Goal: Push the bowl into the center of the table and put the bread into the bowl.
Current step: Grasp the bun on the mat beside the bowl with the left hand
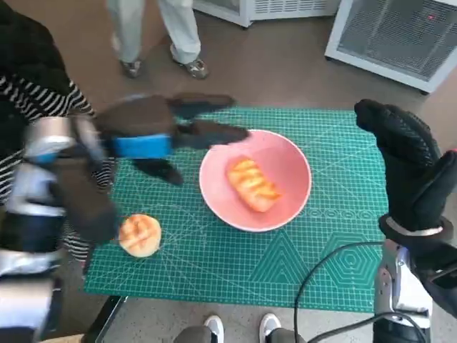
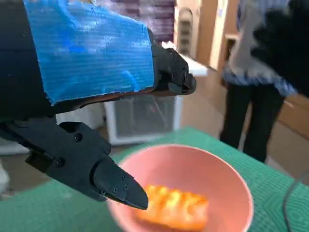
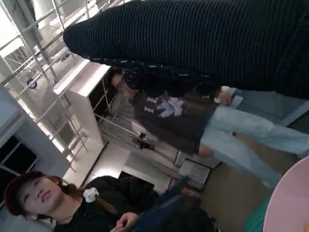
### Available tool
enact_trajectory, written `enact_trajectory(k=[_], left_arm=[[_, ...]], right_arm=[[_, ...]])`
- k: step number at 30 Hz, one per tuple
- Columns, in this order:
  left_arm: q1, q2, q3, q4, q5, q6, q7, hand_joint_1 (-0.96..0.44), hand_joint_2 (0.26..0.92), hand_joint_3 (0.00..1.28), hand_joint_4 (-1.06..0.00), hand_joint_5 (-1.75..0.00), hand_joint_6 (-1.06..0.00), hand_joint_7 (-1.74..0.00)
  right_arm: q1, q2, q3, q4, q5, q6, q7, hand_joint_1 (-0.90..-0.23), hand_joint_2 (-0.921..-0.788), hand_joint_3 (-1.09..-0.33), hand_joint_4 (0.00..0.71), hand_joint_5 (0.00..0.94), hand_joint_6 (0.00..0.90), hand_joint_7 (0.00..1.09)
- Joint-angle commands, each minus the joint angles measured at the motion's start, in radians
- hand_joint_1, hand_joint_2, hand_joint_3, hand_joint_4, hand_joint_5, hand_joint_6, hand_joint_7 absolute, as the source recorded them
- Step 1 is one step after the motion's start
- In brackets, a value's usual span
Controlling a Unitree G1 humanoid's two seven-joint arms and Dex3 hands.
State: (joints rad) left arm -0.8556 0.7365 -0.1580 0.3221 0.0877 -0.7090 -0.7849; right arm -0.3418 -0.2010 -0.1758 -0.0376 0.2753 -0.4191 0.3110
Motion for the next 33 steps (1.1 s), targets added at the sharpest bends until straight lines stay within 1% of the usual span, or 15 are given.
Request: enact_trajectory(k=[1, 9, 15, 22, 25, 33], left_arm=[[0.099, 0.09, 0.044, -0.103, -0.068, 0.025, -0.061, -0.46, 0.773, 0.01, -0.15, -0.01, -0.32, -0.05], [0.253, 0.195, 0.108, -0.214, -0.101, 0.083, -0.108, -0.49, 0.787, 0.01, -0.14, 0.0, -0.31, -0.04], [0.355, 0.24, 0.154, -0.249, -0.11, 0.109, -0.122, -0.5, 0.793, 0.01, -0.14, 0.0, -0.32, -0.04], [0.443, 0.251, 0.183, -0.242, -0.14, 0.125, -0.134, -0.49, 0.795, 0.01, -0.16, -0.01, -0.33, -0.04], [0.475, 0.247, 0.178, -0.232, -0.135, 0.145, -0.139, -0.49, 0.794, 0.01, -0.17, -0.01, -0.33, -0.03], [0.519, 0.229, 0.149, -0.209, -0.102, 0.183, -0.139, -0.47, 0.79, 0.0, -0.17, -0.01, -0.33, -0.03]], right_arm=[[0.0, -0.007, 0.004, 0.022, 0.011, 0.015, 0.017, -0.684, -0.921, -0.687, 0.186, 0.002, 0.093, 0.44], [-0.014, -0.003, 0.009, 0.042, 0.018, 0.012, 0.031, -0.686, -0.921, -0.688, 0.185, 0.001, 0.095, 0.44], [-0.026, -0.003, 0.009, 0.059, 0.026, 0.006, 0.048, -0.685, -0.921, -0.688, 0.184, 0.001, 0.097, 0.44], [-0.035, -0.008, 0.003, 0.071, 0.037, 0.007, 0.063, -0.685, -0.921, -0.687, 0.185, 0.001, 0.1, 0.43], [-0.035, -0.011, 0.002, 0.07, 0.042, 0.006, 0.068, -0.686, -0.921, -0.687, 0.185, 0.001, 0.103, 0.43], [-0.032, -0.014, -0.001, 0.07, 0.046, 0.007, 0.077, -0.688, -0.921, -0.69, 0.185, 0.001, 0.106, 0.43]])
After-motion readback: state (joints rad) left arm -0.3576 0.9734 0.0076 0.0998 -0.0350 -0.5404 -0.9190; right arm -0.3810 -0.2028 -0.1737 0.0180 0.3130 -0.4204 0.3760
